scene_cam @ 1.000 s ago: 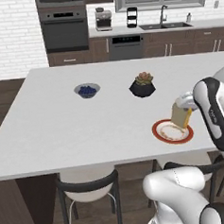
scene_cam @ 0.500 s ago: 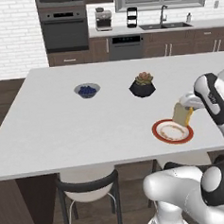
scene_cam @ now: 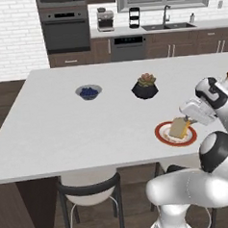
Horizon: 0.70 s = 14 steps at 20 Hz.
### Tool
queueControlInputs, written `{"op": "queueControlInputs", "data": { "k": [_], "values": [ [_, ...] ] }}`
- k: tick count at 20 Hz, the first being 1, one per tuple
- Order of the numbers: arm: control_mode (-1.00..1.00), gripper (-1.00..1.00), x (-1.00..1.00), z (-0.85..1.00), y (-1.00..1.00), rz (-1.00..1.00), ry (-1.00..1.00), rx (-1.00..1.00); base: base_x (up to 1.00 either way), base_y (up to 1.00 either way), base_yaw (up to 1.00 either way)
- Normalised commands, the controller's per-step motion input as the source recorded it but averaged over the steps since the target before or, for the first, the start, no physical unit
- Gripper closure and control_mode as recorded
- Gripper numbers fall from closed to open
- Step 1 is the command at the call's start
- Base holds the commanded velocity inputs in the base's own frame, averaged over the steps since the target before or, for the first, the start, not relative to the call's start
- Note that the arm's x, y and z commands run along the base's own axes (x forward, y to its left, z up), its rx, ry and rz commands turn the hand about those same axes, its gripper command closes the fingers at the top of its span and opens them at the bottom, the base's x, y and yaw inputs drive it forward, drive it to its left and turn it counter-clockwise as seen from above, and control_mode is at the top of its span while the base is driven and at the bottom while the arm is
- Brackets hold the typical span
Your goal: Start the toaster. Once the lever pops up, take the bread to the plate on the dining counter.
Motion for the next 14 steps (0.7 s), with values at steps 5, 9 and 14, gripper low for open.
{"op": "queueControlInputs", "data": {
  "k": [5, 9, 14],
  "values": [
    [-1.0, 1.0, 0.37, -0.26, -0.04, -0.01, 0.03, 0.18, 0.0, 0.0, 0.0],
    [-1.0, 1.0, 0.31, -0.16, 0.0, -0.03, -0.13, 0.04, 0.0, 0.0, 0.0],
    [-1.0, 1.0, 0.18, -0.17, -0.14, -0.06, -0.13, 0.02, 0.0, 0.0, 0.0]
  ]
}}
